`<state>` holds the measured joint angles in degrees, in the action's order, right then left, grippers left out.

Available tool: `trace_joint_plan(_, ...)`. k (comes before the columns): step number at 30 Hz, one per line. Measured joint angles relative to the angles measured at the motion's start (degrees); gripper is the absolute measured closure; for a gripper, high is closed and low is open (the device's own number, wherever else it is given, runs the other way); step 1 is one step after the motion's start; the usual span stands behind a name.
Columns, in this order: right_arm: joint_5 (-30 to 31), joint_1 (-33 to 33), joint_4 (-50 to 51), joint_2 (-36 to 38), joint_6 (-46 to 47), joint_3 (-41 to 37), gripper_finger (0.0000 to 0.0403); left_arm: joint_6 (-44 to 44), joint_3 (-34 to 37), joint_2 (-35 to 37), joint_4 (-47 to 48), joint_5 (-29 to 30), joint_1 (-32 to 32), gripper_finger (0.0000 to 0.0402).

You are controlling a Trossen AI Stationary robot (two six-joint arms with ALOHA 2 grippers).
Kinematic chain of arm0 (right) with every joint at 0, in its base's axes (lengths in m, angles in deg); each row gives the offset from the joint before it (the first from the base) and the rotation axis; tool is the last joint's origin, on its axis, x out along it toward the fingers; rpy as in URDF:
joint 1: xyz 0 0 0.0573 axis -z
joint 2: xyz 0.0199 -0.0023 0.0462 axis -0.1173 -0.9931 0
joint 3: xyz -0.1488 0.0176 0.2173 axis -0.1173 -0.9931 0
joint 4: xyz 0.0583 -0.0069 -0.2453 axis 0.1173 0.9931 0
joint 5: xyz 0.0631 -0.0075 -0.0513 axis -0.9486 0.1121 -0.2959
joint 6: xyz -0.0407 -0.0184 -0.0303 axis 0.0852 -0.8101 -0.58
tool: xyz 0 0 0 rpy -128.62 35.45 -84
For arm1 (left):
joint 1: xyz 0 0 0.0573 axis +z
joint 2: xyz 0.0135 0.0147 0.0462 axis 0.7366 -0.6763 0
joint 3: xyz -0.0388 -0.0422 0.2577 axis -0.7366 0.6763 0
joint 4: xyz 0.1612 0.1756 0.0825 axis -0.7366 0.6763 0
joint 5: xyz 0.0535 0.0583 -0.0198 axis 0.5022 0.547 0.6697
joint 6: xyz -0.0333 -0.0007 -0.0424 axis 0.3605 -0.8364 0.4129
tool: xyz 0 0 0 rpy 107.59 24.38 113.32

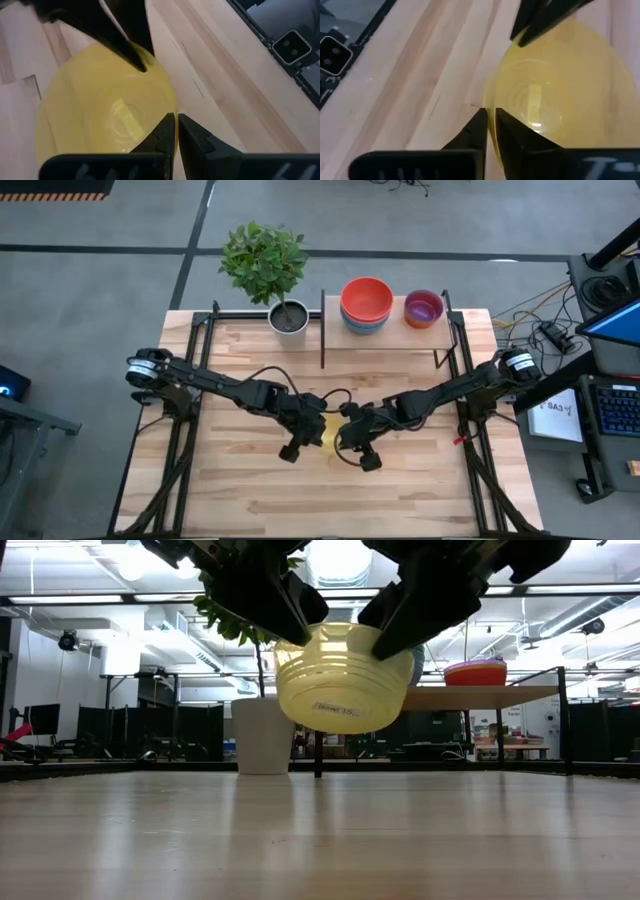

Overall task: Place and stack bowls onto a shelf
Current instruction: Stack the yellow bowl on top of the purple bowl on the shelf

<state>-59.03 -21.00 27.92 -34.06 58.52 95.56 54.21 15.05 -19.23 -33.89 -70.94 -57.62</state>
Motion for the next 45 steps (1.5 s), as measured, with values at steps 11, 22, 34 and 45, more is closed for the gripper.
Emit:
trace_joint_plan(11,0.06,0.04,-0.11,0.37,0.31,0.0,0.0392,2.22,-0.15,0.11,-1.29,0.13,0.17,0.0316)
trace_joint_plan(22,4.18,0.04,10.49,7.56,4.81,0.0,0.0392,-3.9,-8.38,1.25,9.93,7.9,0.09,0.0251)
trace_joint_plan(34,22.49,0.24,27.27,23.1,9.87,2.28,0.0392,-6.04,-4.09,9.23,1.86,17.11,0.11,0.0266)
trace_joint_plan(45,39.98,13.76,54.63,23.09,10.39,23.45,0.0394,-3.9,9.73,24.09,-16.92,23.63,0.11,0.0272)
